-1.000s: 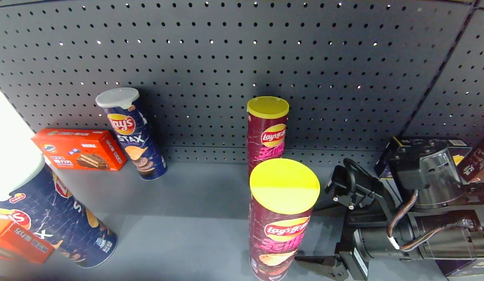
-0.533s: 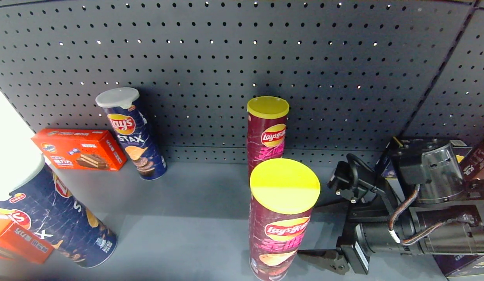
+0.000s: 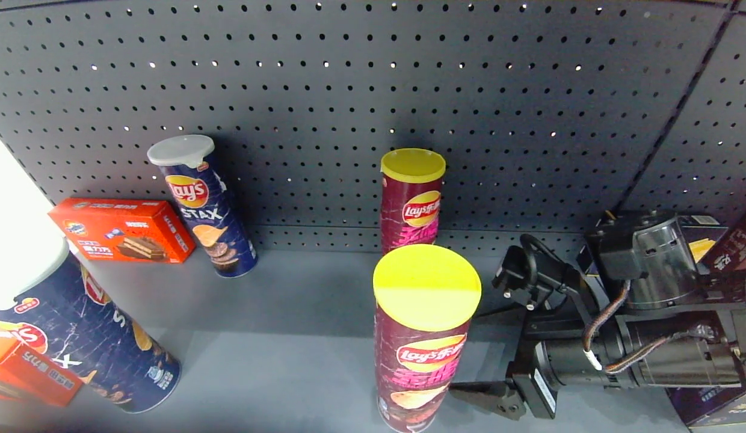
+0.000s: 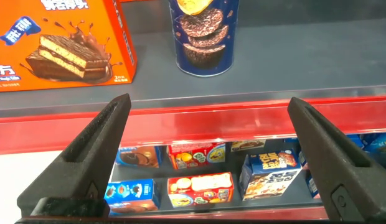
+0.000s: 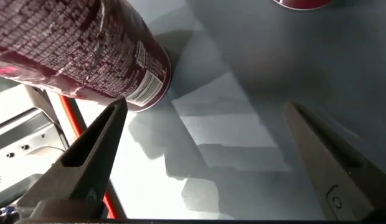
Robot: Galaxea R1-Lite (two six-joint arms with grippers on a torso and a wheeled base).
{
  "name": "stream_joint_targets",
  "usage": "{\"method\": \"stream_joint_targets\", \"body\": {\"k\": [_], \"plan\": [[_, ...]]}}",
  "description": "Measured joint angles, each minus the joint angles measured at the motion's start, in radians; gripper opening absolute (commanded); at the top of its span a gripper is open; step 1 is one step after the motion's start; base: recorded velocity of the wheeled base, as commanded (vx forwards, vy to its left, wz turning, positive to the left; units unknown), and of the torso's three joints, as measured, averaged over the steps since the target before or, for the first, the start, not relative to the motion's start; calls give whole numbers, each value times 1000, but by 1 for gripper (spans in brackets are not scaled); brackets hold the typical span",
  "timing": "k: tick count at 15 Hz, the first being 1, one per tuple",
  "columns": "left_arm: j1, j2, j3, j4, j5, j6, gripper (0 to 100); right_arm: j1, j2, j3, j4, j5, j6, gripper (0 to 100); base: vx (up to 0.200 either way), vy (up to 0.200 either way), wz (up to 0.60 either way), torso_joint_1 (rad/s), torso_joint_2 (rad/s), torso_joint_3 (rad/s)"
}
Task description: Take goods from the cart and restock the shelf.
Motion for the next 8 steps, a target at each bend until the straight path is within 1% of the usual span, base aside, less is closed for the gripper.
{"method": "stream_joint_targets", "body": {"k": [3,4,6,8], "plan": [[0,0,0,0,0,-1,100,-23,-13,6,-3,-4,2,100,0,0,0,0,0,0],[0,0,0,0,0,-1,100,-50,-33,5,-15,-4,3,100,0,0,0,0,0,0],[0,0,0,0,0,-2,100,-119,-94,-2,-43,-8,3,100,0,0,0,0,0,0],[0,0,0,0,0,-1,100,-217,-199,-5,-58,-20,3,100,0,0,0,0,0,0]]}}
